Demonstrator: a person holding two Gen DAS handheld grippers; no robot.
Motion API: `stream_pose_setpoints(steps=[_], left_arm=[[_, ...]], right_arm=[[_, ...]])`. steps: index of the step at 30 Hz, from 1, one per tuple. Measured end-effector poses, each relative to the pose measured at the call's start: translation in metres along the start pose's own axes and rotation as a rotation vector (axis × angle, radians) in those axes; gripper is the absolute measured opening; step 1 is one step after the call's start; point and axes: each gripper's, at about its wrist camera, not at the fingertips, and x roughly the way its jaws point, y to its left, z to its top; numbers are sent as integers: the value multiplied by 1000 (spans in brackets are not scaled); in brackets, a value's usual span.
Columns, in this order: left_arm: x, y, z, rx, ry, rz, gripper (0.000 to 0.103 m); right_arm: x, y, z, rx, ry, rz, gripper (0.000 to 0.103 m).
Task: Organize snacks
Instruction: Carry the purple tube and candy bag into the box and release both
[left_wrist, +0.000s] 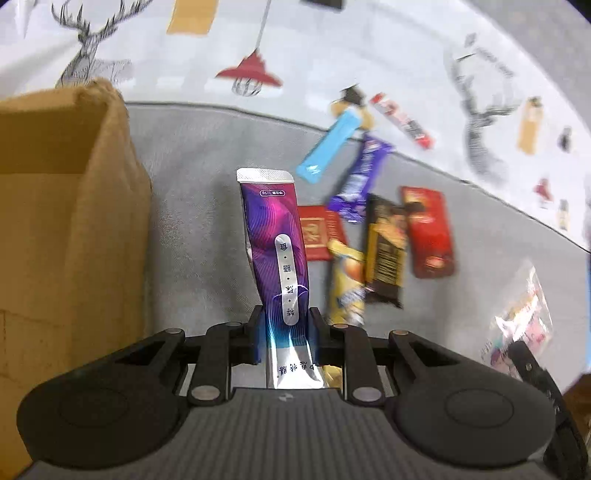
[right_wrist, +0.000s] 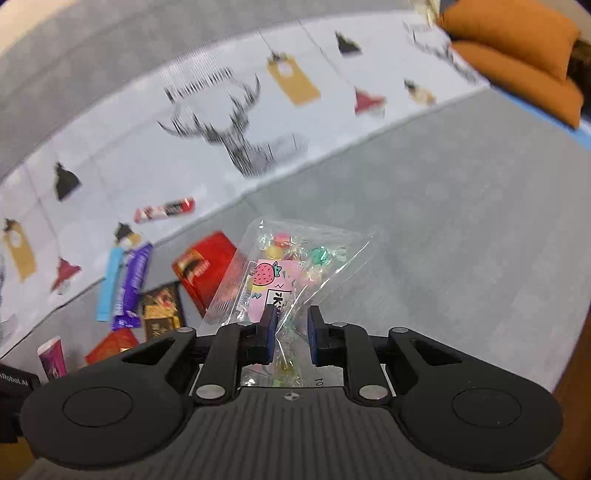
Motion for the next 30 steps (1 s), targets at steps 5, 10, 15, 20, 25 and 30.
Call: stream_pose_setpoints(steps=[5,10,15,20,25,30], left_arm=[[-66,9,-32,30,-34,-135,25],[-136,37,-64,80,-114,-166,25],[-187,93,-86,125,-174,-102,25],[-205,146,-96,171,-239,11,25],[-205,188,-96,205,-255,61,25],[-201,211,-94,242,-270,90,25]], right_arm=[[-56,4,5,-39,-80,56,19],[-114,28,-8,-130,-83,195,19],[-155,70,-40,-237,-18,334,19],[-179,126,-69,-333,36,446,19],[-185,183,-90,-430,70,505,19],[-188,224,-109,-509,85,524,19]])
